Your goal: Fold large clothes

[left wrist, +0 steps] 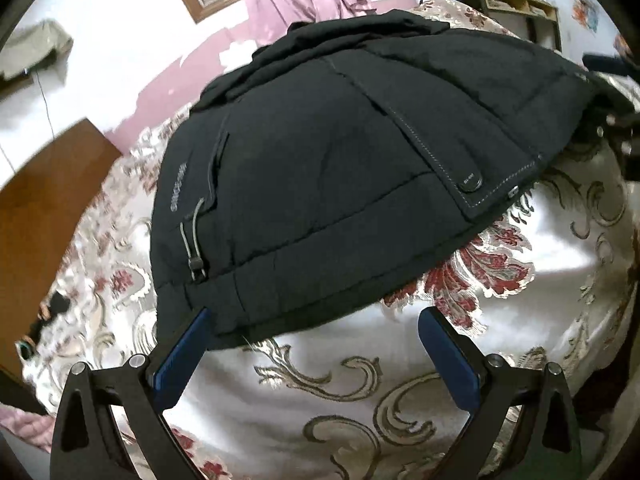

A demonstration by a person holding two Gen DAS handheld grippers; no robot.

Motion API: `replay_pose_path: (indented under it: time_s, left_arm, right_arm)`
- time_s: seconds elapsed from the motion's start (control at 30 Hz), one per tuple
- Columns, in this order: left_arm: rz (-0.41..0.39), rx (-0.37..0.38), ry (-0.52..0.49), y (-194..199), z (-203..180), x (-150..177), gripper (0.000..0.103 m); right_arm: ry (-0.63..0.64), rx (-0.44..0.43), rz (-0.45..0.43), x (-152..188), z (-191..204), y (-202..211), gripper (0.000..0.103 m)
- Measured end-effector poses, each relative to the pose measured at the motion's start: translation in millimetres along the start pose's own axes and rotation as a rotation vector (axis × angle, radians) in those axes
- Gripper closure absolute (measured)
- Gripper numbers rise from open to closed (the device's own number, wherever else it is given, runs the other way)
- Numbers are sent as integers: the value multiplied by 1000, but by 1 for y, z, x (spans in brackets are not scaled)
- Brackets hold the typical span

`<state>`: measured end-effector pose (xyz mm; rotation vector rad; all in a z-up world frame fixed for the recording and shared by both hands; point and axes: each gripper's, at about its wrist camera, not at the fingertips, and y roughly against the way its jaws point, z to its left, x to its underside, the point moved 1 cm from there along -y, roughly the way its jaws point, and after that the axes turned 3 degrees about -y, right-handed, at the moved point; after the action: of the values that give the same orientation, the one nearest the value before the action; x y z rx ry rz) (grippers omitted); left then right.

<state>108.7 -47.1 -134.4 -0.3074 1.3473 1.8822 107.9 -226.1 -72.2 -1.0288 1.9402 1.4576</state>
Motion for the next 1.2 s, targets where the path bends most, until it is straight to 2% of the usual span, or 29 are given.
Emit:
replay_pose_path:
  time_s: [0.23, 0.43, 0.5, 0.63, 0.77, 0.8, 0.87, 0.93, 1.13, 1.17, 1.2]
  left_arm:
    - [49, -108, -31, -24, -2, 0, 0]
    - [-13, -233, -104, -28, -9, -3, 3]
    - [-39, -261, -133, -30, -11, -5, 21]
    - [-73, -280, -193, -34, -16, -6, 38]
    - [-73, -269, -233, -35, -25, -7, 71]
    - [-71, -280, -246, -36, -28, -6, 76]
    - [-65, -303, -256, -36, -33, -9, 79]
    - [-61, -275, -216, -35, -25, -12, 86]
    - [-87, -224, -148, -26, -12, -15, 93]
    - [-104, -218, -133, -21, -8, -15, 93]
    - [-116, -213, -119, -19, -5, -16, 94]
  right_arm:
    - [-53, -37, -14, 6, -9, -2, 6]
    - [-59, -33, -9, 5, -18, -16, 6]
    - [-60, -33, -7, 5, -17, -15, 6]
    - [-62, -32, -7, 5, -17, -13, 6]
    - [-63, -32, -6, 5, -16, -13, 6]
    - [-66, -34, -5, 5, -16, -12, 6]
    - [-71, -39, -5, 7, -17, -12, 6]
    - [-83, -45, -4, 8, -20, -13, 6]
    - [-75, -43, -15, 8, -19, -13, 7]
    - [-76, -49, -19, 7, -19, -12, 16]
    - [-73, -58, -19, 6, -18, -12, 33]
